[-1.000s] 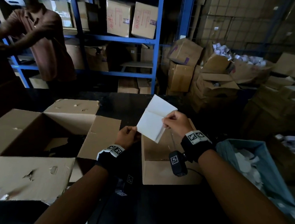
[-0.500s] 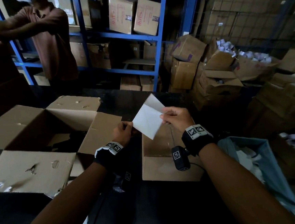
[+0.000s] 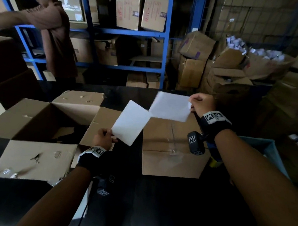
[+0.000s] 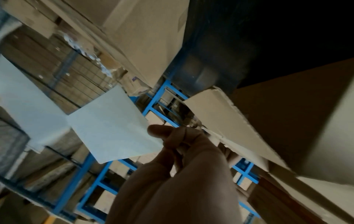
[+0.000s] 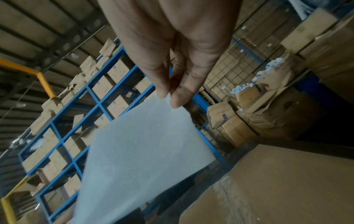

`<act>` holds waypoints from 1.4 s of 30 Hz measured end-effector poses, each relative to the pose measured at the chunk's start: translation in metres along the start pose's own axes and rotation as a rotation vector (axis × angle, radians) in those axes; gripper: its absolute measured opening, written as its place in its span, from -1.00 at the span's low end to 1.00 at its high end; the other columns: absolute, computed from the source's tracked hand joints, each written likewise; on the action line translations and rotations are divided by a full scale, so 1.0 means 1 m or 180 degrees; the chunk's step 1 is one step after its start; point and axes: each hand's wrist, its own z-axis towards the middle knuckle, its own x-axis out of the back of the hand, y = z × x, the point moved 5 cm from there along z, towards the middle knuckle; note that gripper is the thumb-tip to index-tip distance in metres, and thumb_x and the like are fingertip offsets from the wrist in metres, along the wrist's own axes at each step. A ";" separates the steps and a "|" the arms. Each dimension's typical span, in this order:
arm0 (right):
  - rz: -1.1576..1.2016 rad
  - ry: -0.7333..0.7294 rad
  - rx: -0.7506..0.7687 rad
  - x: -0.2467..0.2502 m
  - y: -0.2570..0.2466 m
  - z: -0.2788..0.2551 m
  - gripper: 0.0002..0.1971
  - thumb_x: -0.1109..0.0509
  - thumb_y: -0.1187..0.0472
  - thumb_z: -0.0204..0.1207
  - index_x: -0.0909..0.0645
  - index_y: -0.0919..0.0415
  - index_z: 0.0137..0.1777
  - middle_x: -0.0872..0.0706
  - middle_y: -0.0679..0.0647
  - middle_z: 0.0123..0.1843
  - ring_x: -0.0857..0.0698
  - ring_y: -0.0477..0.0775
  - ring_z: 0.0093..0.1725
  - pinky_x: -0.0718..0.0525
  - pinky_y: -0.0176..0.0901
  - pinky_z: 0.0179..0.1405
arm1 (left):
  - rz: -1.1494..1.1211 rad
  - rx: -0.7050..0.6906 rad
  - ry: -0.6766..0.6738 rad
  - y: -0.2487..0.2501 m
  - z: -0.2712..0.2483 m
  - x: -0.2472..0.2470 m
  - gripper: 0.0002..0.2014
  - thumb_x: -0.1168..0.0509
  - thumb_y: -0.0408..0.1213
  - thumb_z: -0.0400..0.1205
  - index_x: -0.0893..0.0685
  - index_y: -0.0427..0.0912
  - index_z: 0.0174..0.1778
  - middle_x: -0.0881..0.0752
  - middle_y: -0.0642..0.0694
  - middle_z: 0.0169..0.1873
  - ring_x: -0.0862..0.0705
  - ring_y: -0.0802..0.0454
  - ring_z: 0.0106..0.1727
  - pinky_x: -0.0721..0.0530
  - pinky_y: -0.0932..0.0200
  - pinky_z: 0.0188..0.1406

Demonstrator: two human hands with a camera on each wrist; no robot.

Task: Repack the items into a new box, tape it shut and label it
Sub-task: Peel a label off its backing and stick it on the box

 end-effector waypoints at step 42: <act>-0.0019 -0.1284 0.0051 -0.080 -0.021 -0.076 -0.79 -0.48 0.00 0.46 -0.70 0.16 -0.19 -0.79 0.03 -0.26 -0.80 0.05 -0.16 -0.80 -0.03 -0.14 | -0.0181 -0.1668 -0.0093 0.059 -0.103 -0.085 -0.92 -0.27 -0.31 0.64 -0.63 -0.24 -0.09 -0.78 -0.14 -0.34 -0.73 0.33 -0.35 -0.64 0.46 -0.33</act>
